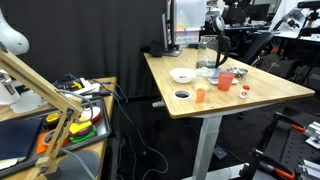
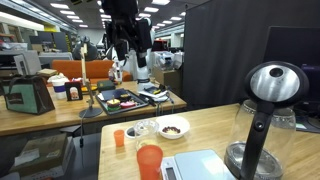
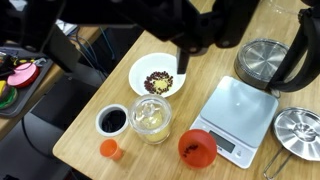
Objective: Turn on the object on the table
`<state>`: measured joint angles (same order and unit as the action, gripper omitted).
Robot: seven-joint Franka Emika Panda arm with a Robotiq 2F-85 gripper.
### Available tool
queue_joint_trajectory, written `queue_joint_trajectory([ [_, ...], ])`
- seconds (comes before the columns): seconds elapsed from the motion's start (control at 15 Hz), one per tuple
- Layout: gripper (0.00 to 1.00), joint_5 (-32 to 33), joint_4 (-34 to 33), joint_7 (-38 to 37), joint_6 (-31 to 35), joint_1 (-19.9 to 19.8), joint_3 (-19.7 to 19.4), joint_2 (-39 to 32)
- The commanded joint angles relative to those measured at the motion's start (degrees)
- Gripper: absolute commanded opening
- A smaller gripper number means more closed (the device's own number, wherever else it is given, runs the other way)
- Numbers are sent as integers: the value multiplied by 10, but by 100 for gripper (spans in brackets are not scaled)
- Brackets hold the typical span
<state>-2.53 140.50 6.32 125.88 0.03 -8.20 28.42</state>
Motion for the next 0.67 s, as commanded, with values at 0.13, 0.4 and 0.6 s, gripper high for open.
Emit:
queue_joint_trajectory([
  [0.13, 100, -17, -31, -90, 49, -48, -2, -96],
  [0.4, 100, -26, -14, -163, 68, -85, -16, -142],
  [0.6, 100, -1, 13, -218, 90, -111, -15, -162],
])
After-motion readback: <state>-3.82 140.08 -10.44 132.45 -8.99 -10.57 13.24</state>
